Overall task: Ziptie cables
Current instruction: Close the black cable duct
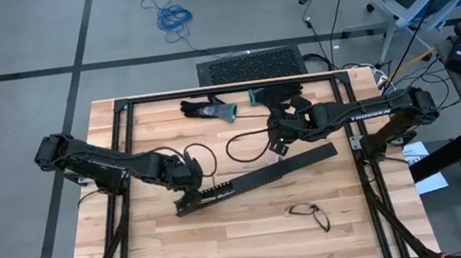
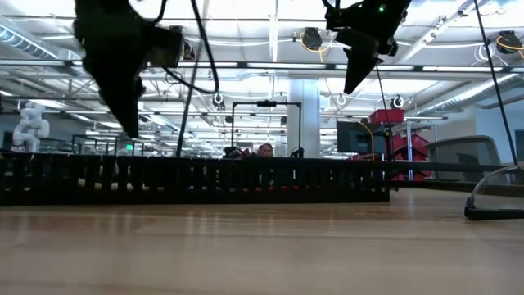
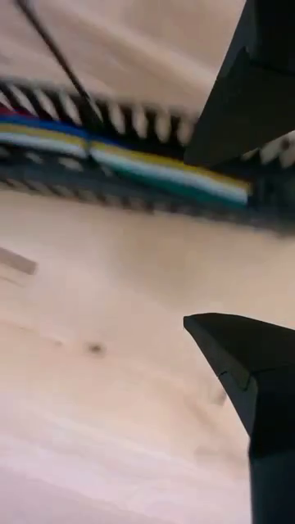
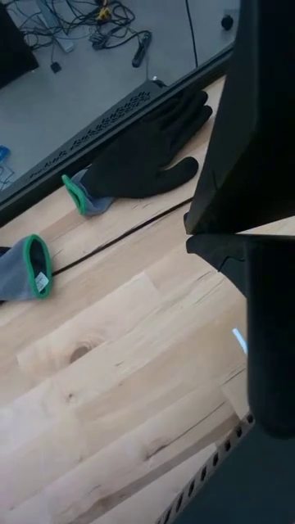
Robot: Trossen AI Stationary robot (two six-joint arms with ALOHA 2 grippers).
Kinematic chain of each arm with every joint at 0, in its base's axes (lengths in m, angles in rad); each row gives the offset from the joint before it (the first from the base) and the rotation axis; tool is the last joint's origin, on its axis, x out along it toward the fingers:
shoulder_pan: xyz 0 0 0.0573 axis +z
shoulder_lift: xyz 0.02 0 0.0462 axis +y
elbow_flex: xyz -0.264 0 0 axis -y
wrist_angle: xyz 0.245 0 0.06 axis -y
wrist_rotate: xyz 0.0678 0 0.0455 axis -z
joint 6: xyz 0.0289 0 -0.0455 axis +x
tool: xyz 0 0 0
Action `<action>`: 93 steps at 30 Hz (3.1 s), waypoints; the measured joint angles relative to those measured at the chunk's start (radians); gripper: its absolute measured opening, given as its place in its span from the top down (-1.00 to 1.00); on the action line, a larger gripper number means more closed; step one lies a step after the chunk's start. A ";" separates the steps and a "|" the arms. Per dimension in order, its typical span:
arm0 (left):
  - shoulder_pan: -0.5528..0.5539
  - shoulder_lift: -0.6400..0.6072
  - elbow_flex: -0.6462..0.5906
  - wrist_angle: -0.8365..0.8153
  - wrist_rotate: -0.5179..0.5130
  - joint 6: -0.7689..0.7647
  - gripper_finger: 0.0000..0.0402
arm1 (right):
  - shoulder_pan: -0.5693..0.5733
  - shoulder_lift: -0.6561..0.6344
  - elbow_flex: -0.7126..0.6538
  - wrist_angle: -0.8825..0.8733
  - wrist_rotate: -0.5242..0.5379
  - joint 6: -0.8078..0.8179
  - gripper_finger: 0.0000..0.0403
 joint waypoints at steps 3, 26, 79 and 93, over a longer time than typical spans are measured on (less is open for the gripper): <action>-0.019 -0.002 0.031 0.063 0.032 -0.071 -0.50 | -0.003 0.000 0.000 0.000 0.000 -0.004 1.00; -0.145 0.208 0.018 0.165 -0.011 -0.164 -0.50 | -0.002 0.000 0.000 -0.001 -0.001 -0.051 1.00; 0.036 0.166 0.022 0.063 0.225 0.064 -0.50 | -0.004 -0.002 -0.149 0.088 -0.006 0.030 1.00; 0.000 0.191 -0.028 0.115 0.151 0.026 -0.50 | -0.004 -0.002 -0.149 0.091 -0.006 0.030 1.00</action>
